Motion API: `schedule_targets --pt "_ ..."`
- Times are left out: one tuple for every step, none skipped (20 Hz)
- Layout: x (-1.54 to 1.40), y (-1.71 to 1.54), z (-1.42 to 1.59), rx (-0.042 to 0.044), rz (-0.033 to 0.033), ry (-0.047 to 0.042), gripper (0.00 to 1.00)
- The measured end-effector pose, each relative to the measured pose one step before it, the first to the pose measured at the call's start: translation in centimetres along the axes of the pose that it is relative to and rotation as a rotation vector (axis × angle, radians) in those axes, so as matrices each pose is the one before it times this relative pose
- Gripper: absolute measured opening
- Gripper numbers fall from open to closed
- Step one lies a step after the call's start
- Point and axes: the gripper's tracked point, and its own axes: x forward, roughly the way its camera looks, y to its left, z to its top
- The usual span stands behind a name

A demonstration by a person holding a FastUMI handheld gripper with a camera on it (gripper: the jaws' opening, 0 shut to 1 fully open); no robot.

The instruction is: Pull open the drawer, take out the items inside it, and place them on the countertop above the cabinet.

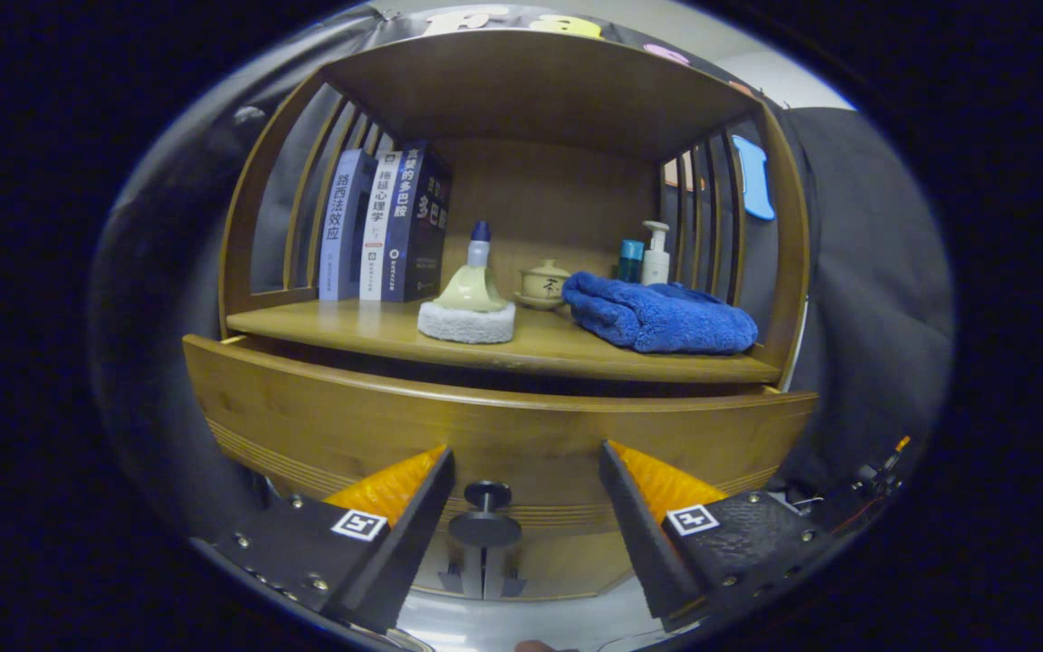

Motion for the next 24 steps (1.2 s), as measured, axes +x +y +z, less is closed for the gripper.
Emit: schedule_targets --pt "0.242 0.016 0.082 -0.00112 -0.00231 0.00255 0.97" --pt "0.182 0.062 0.049 -0.00391 -0.00234 -0.00068 0.97" --pt "-0.017 0.021 0.055 -0.00377 -0.00077 -0.00284 0.97" --pt "0.159 0.035 0.039 -0.00398 -0.00117 -0.00327 0.97" --pt "0.203 0.006 0.04 -0.00429 0.00007 -0.00275 0.97" --pt "0.2 0.042 0.029 -0.00203 0.00002 -0.00326 0.97" --pt "0.15 0.012 -0.047 -0.00134 0.00046 0.00033 0.97" --pt "0.209 0.057 0.075 0.00315 0.00124 -0.00176 0.97" --pt "0.155 0.004 -0.028 0.0034 0.00095 0.00025 0.97" --pt "0.27 0.029 0.102 0.0016 -0.00057 -0.0008 0.97" --pt "0.104 0.016 -0.013 -0.00329 -0.00213 -0.00115 0.97" --pt "0.184 0.054 0.059 -0.00761 -0.00386 -0.0014 0.97" --pt "0.199 -0.035 0.107 -0.00906 -0.00486 -0.00253 0.97" --pt "0.155 0.036 0.083 -0.00739 -0.00448 -0.00193 0.97" --pt "0.183 0.013 0.041 -0.00386 -0.00376 -0.00138 0.97" --pt "0.144 0.039 0.037 0.00151 -0.00276 0.00151 0.97" --pt "0.19 0.084 0.0 0.00382 -0.00116 0.00276 0.97" --pt "0.206 0.077 0.008 0.00434 -0.00051 0.00391 0.97" --pt "0.178 -0.008 0.03 0.00375 -0.00051 0.00319 0.97" --pt "0.209 0.101 0.06 0.00063 0.00025 0.005 0.97" --pt "0.386 -0.163 -0.018 0.00015 0.00253 0.00708 0.97" --pt "-0.018 0.007 0.193 -0.00029 -0.0035 -0.00758 0.97" --pt "0.073 0.049 -0.091 -0.0095 0.00056 0.0015 0.97" --pt "-0.174 -0.007 -0.076 -0.00314 0.0005 -0.00699 0.97"
